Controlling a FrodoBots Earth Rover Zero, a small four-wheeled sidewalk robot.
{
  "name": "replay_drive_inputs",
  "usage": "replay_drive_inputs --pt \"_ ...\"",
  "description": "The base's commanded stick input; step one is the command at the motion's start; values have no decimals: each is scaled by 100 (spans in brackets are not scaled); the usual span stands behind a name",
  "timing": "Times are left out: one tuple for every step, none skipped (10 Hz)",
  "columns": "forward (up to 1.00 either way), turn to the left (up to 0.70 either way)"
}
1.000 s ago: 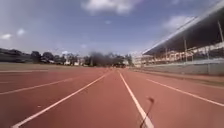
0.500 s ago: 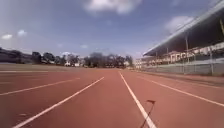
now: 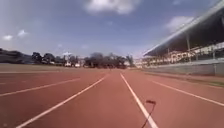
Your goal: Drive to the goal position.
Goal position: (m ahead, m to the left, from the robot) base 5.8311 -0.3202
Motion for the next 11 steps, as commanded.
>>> replay_drive_inputs --pt "70 0" --pt "70 0" --pt "70 0" --pt "70 0" --pt "70 0" --pt "70 0" --pt "70 0" --pt "70 0" --pt "70 0" --pt "70 0" --pt "70 0"
